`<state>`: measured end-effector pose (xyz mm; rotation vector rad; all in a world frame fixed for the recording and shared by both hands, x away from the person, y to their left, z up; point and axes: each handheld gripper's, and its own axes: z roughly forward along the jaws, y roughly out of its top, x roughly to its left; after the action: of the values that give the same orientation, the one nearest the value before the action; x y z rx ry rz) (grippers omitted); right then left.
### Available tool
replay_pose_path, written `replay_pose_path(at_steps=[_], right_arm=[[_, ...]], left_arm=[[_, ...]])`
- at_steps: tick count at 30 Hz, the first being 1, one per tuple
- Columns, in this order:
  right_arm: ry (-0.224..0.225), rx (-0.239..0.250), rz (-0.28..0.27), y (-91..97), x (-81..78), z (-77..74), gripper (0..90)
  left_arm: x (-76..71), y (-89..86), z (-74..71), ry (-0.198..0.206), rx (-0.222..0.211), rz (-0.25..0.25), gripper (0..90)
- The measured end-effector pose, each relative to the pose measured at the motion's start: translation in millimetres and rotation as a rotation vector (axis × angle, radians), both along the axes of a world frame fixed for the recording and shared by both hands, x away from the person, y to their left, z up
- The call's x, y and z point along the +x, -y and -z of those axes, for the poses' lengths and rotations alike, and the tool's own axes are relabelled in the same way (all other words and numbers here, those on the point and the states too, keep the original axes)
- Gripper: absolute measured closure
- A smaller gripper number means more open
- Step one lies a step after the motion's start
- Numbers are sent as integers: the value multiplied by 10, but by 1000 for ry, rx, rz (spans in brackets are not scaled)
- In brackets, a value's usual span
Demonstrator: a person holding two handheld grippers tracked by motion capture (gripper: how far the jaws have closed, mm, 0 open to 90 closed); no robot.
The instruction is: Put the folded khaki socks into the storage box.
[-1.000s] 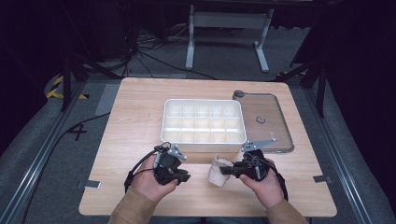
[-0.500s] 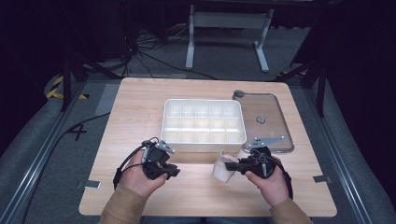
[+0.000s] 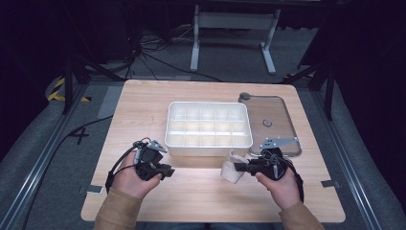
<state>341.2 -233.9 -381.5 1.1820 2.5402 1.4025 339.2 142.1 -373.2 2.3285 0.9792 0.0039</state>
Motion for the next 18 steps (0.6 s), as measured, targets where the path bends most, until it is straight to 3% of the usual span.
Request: replay_pose_path(at_steps=[8, 18], right_arm=[[9, 9, 4, 21, 56, -76, 755], [30, 2, 24, 87, 168, -276, 756]], left_arm=[[6, -122, 29, -12, -2, -38, 764], [29, -128, 51, -26, 1, -36, 761]])
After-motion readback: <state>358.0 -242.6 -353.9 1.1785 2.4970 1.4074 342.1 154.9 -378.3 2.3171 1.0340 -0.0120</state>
